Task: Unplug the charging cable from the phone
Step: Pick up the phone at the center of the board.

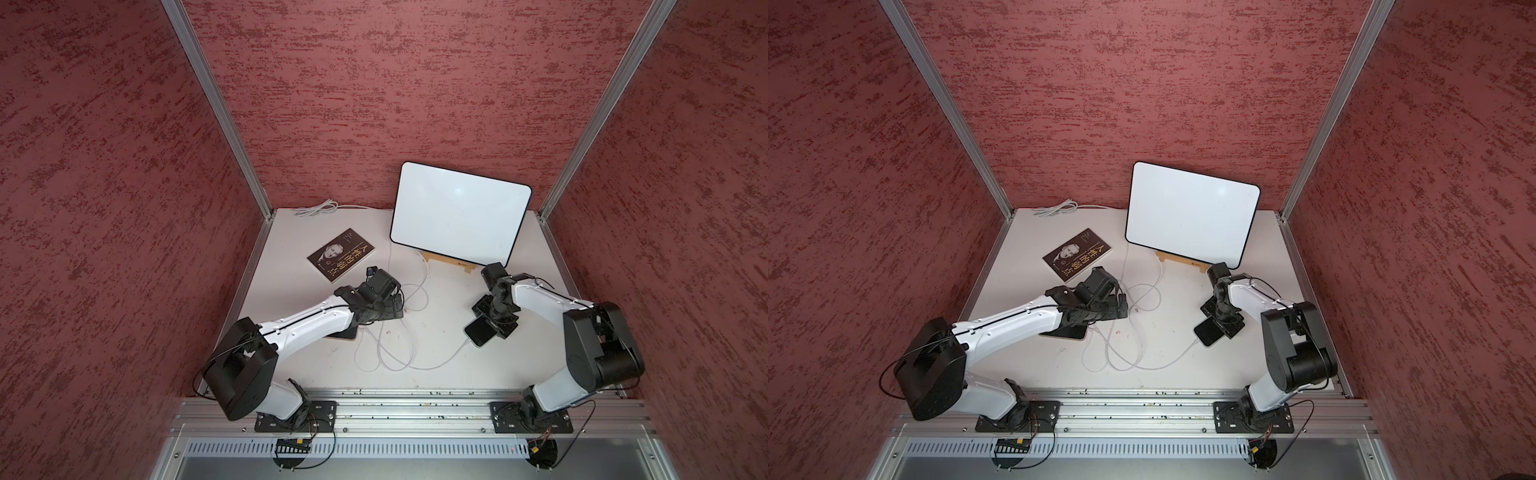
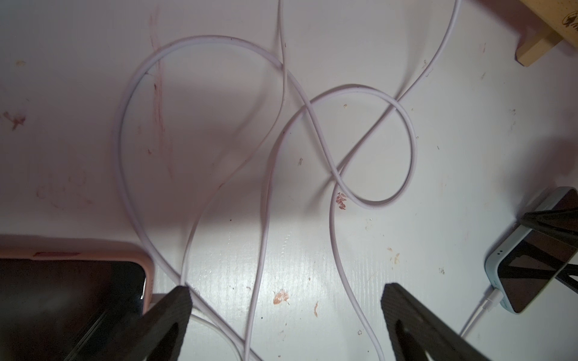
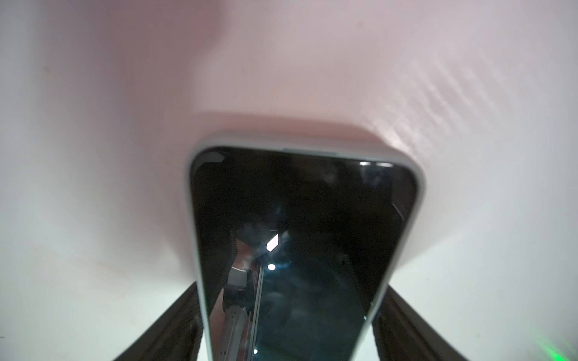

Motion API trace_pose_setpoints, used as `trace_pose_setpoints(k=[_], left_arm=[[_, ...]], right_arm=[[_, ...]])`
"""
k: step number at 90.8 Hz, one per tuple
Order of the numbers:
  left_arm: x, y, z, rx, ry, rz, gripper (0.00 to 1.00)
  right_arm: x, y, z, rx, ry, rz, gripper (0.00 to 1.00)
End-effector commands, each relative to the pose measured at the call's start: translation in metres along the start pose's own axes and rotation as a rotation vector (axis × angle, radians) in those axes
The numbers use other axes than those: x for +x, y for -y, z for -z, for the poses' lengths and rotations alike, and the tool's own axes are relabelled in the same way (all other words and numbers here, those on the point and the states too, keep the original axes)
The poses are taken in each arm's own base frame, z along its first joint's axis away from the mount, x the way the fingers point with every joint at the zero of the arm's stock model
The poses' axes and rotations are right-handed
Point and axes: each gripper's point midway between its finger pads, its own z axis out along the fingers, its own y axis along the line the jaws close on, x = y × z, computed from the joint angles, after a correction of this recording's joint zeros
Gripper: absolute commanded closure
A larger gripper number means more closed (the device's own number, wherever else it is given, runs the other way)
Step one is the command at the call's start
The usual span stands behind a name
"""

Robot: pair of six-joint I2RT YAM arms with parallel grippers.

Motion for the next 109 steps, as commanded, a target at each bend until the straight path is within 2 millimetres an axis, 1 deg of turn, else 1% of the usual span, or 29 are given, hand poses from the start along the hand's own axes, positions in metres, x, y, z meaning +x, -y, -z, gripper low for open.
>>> trace_pose_setpoints(k=[1, 14, 16, 20, 24, 33, 48, 53, 61, 75, 88, 98, 109], left_arm=[[-0.002, 0.008, 0.000, 0.019, 0.003, -0.002, 0.00], [-0.010, 0.014, 0.006, 0.031, 0.016, -0.008, 0.00], [-0.012, 0.015, 0.007, 0.034, 0.019, -0.009, 0.00], [-0.016, 0.020, 0.010, 0.048, 0.028, -0.014, 0.00], [-0.021, 0.024, 0.014, 0.066, 0.039, -0.017, 0.00], [-0.030, 0.039, 0.024, 0.129, 0.068, -0.030, 0.00], [-0.047, 0.064, 0.042, 0.254, 0.114, -0.046, 0.04], [-0.050, 0.071, 0.047, 0.290, 0.119, -0.058, 0.05], [-0.054, 0.087, 0.054, 0.372, 0.131, -0.078, 0.08], [-0.052, 0.114, 0.061, 0.525, 0.126, -0.109, 0.12], [-0.044, 0.139, 0.061, 0.640, 0.110, -0.131, 0.16], [-0.034, 0.159, 0.058, 0.697, 0.093, -0.172, 0.20], [-0.020, 0.177, 0.053, 0.749, 0.057, -0.205, 0.21]], right_arm=[[-0.010, -0.026, 0.029, -0.096, 0.050, 0.016, 0.41], [-0.016, -0.035, 0.057, -0.153, 0.093, 0.022, 0.41], [-0.018, -0.037, 0.062, -0.162, 0.101, 0.024, 0.43], [-0.019, -0.039, 0.067, -0.171, 0.108, 0.028, 0.43], [-0.021, -0.042, 0.081, -0.201, 0.131, 0.032, 0.43], [-0.026, -0.046, 0.099, -0.232, 0.166, 0.041, 0.44], [-0.033, -0.053, 0.127, -0.276, 0.220, 0.061, 0.45], [-0.034, -0.056, 0.134, -0.291, 0.231, 0.069, 0.45], [-0.036, -0.059, 0.145, -0.312, 0.250, 0.079, 0.46], [-0.035, -0.065, 0.162, -0.353, 0.279, 0.096, 0.47], [-0.029, -0.071, 0.171, -0.375, 0.291, 0.122, 0.47], [-0.023, -0.075, 0.176, -0.392, 0.298, 0.139, 0.48], [-0.018, -0.080, 0.182, -0.412, 0.308, 0.157, 0.48]])
